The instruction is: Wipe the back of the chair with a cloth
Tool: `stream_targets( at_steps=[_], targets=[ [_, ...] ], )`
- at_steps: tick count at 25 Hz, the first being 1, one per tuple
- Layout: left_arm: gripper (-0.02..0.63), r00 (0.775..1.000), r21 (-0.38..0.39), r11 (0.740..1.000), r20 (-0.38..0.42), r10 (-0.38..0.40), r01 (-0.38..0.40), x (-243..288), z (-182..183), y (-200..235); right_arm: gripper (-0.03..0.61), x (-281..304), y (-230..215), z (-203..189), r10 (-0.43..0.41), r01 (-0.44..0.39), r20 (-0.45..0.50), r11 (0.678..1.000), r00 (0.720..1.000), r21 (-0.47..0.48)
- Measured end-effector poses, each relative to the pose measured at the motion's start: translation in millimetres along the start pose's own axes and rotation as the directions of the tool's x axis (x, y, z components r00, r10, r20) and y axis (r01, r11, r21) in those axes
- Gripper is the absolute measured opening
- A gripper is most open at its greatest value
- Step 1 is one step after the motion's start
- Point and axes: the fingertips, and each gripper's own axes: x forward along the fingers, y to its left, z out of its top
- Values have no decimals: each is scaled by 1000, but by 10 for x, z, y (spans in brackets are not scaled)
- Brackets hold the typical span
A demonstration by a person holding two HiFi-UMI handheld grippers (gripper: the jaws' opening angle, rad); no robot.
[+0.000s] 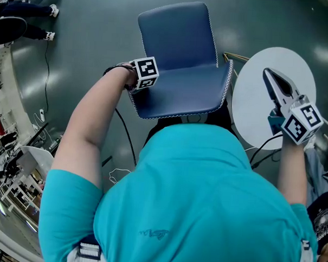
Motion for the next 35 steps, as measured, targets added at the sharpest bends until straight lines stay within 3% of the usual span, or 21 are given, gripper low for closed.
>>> stream_targets(
  at_steps=[16, 20, 25, 35],
  targets=[
    [58, 997, -46, 999, 64, 30, -27, -3, 271, -113, -8, -99, -57, -27, -7, 7, 8, 1000, 1000, 1],
    [58, 993, -69, 997, 118, 30, -22, -41, 400, -152, -8, -120, -54, -24, -11, 11, 12, 1000, 1000, 6],
    [58, 992, -46, 997, 108, 59, -54, -7, 470, -171, -8, -149, -80, -47, -21, 20, 19, 1000, 1000, 16],
    [58, 987, -52, 998, 156, 49, -41, -21, 724, -211, -8, -182, -128, -81, -19, 19, 19, 1000, 1000, 3]
  ],
)
